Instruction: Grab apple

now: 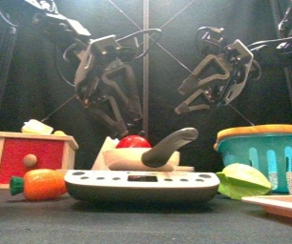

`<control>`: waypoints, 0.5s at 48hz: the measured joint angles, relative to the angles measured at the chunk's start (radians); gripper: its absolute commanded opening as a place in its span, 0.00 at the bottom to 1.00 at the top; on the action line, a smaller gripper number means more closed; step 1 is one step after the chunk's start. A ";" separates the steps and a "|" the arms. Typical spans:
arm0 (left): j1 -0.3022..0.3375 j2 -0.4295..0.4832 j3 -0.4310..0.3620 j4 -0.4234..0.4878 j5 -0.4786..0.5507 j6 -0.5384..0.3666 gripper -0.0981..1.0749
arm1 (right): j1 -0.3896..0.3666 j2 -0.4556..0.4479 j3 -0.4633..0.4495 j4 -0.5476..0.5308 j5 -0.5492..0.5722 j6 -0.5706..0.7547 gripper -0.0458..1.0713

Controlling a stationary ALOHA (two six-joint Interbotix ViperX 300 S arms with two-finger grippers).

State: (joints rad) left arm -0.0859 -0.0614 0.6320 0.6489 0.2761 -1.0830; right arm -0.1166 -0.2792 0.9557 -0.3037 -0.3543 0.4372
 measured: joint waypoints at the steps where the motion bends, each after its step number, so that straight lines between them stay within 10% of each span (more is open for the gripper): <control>1: 0.008 -0.012 0.015 0.002 -0.020 0.002 0.90 | 0.000 0.002 0.000 0.003 0.000 0.002 0.96; 24: 0.129 -0.259 0.327 0.144 -0.411 0.037 0.90 | 0.063 0.190 -0.183 0.253 0.155 0.028 0.96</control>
State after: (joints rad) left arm 0.0430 -0.3206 0.9587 0.7931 -0.1350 -1.0462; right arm -0.0537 -0.0890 0.7731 -0.0506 -0.1994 0.4648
